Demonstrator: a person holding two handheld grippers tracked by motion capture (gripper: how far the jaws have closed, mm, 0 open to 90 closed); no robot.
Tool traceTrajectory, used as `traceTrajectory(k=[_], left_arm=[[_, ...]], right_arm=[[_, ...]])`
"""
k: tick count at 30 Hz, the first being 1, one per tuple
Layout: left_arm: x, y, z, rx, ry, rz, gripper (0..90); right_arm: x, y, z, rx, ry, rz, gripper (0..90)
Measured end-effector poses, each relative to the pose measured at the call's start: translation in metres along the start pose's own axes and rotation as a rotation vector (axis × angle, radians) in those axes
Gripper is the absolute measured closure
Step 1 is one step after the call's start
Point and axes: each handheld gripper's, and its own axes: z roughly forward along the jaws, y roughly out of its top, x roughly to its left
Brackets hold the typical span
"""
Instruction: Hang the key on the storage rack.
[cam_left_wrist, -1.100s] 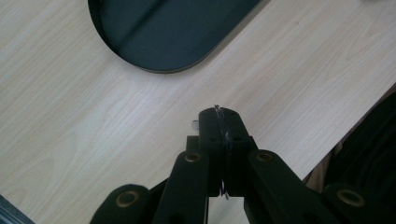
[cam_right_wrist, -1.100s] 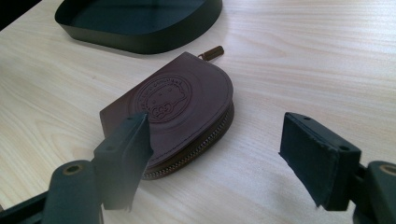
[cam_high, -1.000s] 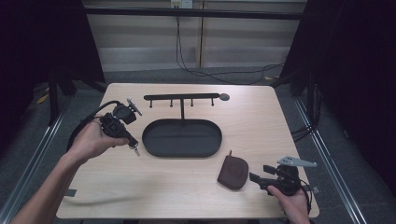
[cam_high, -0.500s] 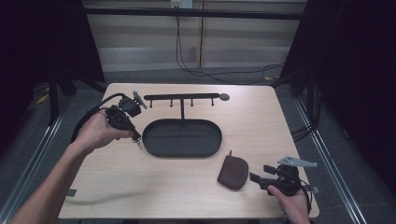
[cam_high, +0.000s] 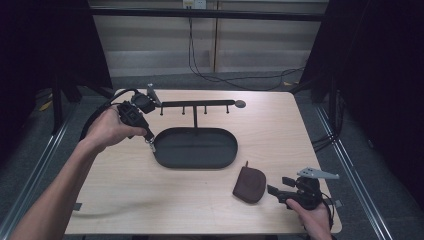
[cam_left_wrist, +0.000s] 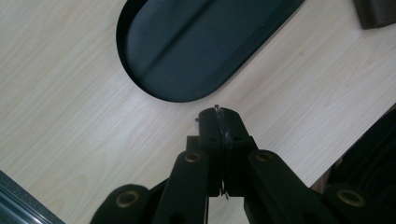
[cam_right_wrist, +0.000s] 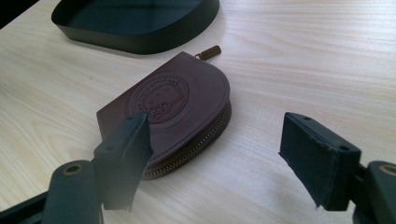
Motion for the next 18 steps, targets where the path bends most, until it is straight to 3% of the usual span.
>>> traceTrajectory(k=[5,7,18], left_arm=[[0.002,0.008,-0.003,0.015,0.018,-0.003,89.2],[0.005,0.011,-0.002,-0.001,0.005,-0.012,89.2],[0.013,0.026,-0.004,-0.001,0.018,-0.031,89.2]], right_arm=[[0.000,0.000,0.000,-0.001,0.001,-0.002,24.4],[0.000,0.000,0.000,-0.003,0.002,-0.001,24.3],[0.000,0.000,-0.001,-0.004,0.007,0.001,24.4]])
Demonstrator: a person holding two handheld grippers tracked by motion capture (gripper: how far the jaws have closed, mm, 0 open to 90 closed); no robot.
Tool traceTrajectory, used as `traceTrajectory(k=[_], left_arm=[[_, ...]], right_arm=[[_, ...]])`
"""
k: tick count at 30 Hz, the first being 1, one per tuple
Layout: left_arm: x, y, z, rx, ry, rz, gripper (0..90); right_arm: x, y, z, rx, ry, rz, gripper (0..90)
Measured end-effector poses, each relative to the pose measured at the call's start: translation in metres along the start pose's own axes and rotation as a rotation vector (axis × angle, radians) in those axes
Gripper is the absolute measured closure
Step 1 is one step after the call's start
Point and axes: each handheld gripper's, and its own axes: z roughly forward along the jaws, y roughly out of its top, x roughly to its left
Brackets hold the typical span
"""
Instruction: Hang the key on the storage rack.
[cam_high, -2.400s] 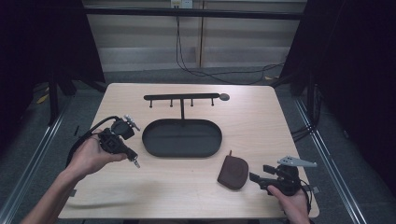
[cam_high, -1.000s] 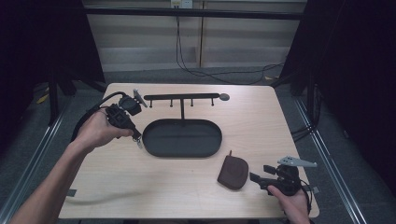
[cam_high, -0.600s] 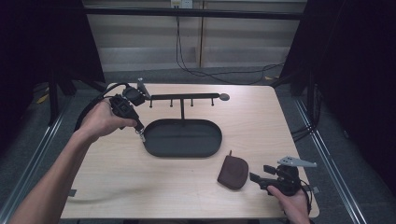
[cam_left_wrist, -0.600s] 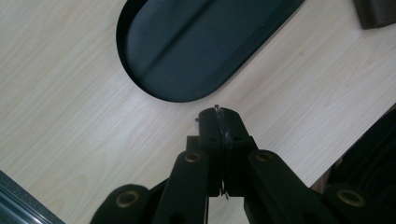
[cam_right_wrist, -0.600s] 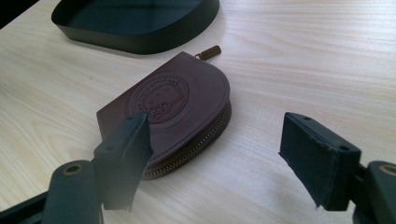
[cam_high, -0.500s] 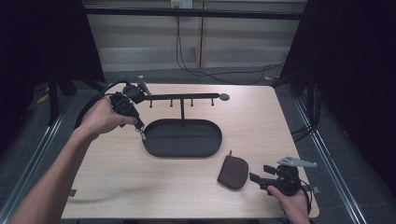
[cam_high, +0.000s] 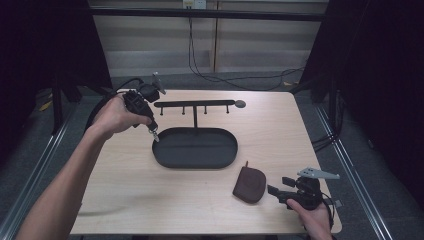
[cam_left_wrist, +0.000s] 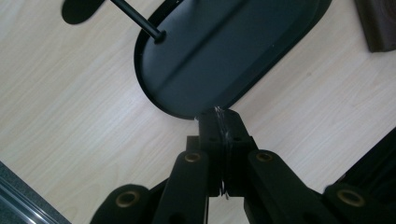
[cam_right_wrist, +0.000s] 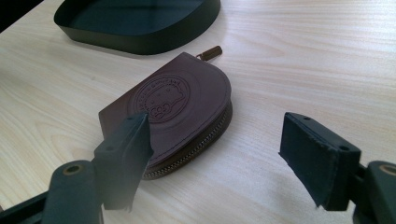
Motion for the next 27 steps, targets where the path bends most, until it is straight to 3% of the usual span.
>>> traceTrajectory(k=[10,14,27], left_arm=[[0.013,0.020,-0.004,-0.008,-0.005,-0.024,89.2],[0.013,0.026,0.002,0.006,-0.001,-0.024,89.2],[0.026,0.034,0.005,-0.022,-0.011,-0.067,89.2]], right_arm=[[0.000,0.000,0.000,0.002,0.004,-0.001,24.4],[0.000,0.000,0.000,0.004,0.005,0.000,24.4],[0.000,0.000,0.000,0.006,0.009,0.000,24.4]])
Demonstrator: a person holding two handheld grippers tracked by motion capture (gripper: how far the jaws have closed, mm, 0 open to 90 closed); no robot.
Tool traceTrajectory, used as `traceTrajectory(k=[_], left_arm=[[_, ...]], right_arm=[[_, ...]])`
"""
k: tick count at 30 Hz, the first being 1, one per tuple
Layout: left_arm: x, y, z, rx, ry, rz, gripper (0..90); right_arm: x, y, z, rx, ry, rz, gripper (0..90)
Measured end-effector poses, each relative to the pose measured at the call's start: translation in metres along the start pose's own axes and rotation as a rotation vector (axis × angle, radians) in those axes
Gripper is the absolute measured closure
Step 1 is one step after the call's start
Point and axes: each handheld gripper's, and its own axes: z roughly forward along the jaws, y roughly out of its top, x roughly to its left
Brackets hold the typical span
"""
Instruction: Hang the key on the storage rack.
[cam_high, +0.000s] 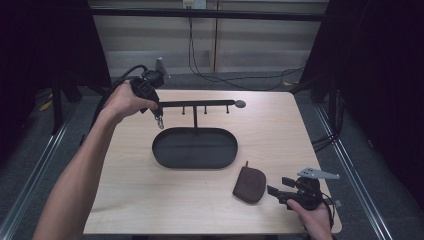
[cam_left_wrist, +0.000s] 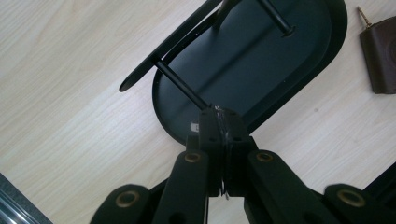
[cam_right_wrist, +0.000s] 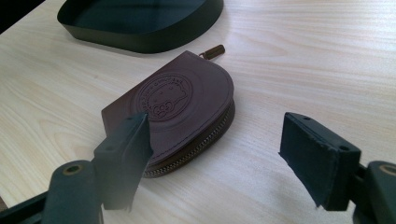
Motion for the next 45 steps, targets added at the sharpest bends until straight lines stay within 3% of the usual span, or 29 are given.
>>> traceTrajectory(k=[19,31,44,45], left_arm=[[0.009,0.007,0.005,-0.015,0.002,-0.034,89.1],[0.012,0.008,0.008,-0.021,0.008,-0.082,87.7],[0.012,-0.001,-0.001,-0.027,0.021,-0.072,83.9],[0.013,-0.004,-0.001,-0.032,-0.005,-0.085,82.7]], right_arm=[[0.000,0.000,0.000,0.000,0.004,0.000,24.4],[0.001,0.000,0.000,0.002,0.004,-0.009,24.4],[0.001,0.001,0.002,0.004,0.005,-0.010,24.3],[0.000,0.001,0.002,0.004,0.004,-0.009,24.2]])
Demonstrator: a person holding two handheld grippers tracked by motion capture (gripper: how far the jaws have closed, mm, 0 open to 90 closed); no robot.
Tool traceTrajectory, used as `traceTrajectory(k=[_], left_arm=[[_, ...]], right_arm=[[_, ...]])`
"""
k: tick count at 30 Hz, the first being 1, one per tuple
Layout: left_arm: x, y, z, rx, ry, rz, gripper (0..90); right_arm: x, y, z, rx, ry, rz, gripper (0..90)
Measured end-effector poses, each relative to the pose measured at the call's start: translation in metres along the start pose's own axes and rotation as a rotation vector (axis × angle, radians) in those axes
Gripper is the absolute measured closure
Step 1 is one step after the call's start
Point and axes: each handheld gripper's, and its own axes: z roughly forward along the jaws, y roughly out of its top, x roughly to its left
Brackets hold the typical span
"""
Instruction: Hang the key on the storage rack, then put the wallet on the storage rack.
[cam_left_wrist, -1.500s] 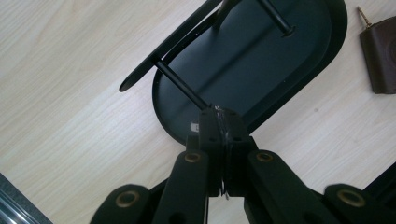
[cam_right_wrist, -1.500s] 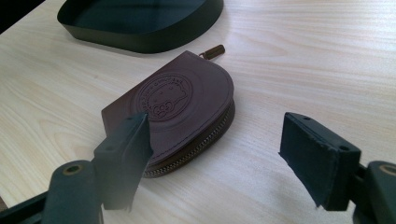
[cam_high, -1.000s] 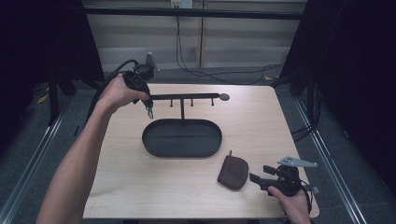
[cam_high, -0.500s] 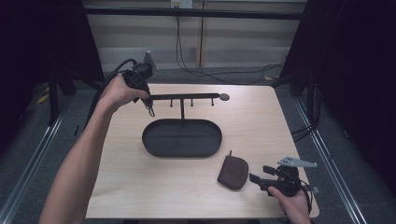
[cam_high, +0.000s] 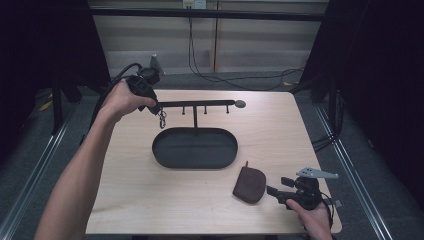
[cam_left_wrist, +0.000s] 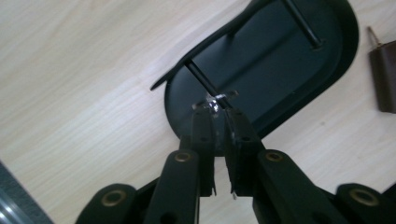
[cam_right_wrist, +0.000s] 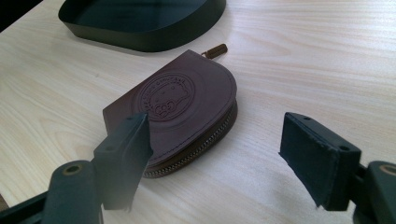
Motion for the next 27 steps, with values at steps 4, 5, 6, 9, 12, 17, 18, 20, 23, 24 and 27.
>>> traceTrajectory(k=[4,5,6,9,12,17,18,20,23,24,27], left_arm=[[0.002,-0.004,-0.001,-0.010,0.004,-0.003,79.0],[0.002,-0.008,0.000,-0.017,-0.003,-0.006,76.5],[0.002,-0.010,0.000,-0.018,-0.005,-0.008,75.5],[0.002,-0.017,0.003,-0.022,-0.005,-0.020,72.6],[0.004,-0.022,0.004,-0.037,-0.018,-0.024,69.7],[0.006,-0.040,0.003,-0.076,-0.030,-0.044,59.4],[0.007,-0.044,0.002,-0.087,-0.028,-0.047,57.4],[0.009,-0.051,0.000,-0.111,-0.035,-0.057,52.6],[0.011,-0.059,-0.002,-0.142,-0.036,-0.070,49.0],[0.013,-0.067,-0.002,-0.164,-0.036,-0.073,48.7],[0.012,-0.078,0.000,-0.190,-0.040,-0.073,47.1]], right_arm=[[0.000,0.000,-0.001,-0.002,-0.004,0.003,24.3],[0.000,0.000,-0.001,-0.004,-0.002,0.002,24.3],[0.000,0.000,-0.001,-0.001,-0.003,0.003,24.3],[0.000,0.000,0.000,0.001,-0.001,-0.002,24.3],[0.000,0.000,-0.001,0.003,-0.002,-0.002,24.3],[0.000,0.000,-0.001,0.004,-0.011,0.000,24.3],[0.000,0.000,-0.001,0.005,-0.010,0.001,24.3],[0.000,0.000,0.000,0.005,-0.010,0.000,24.3],[0.000,0.000,0.000,0.007,-0.010,0.002,24.3],[0.000,0.000,-0.001,0.004,-0.011,0.003,24.3],[0.000,0.000,-0.001,0.007,-0.013,0.010,24.3]])
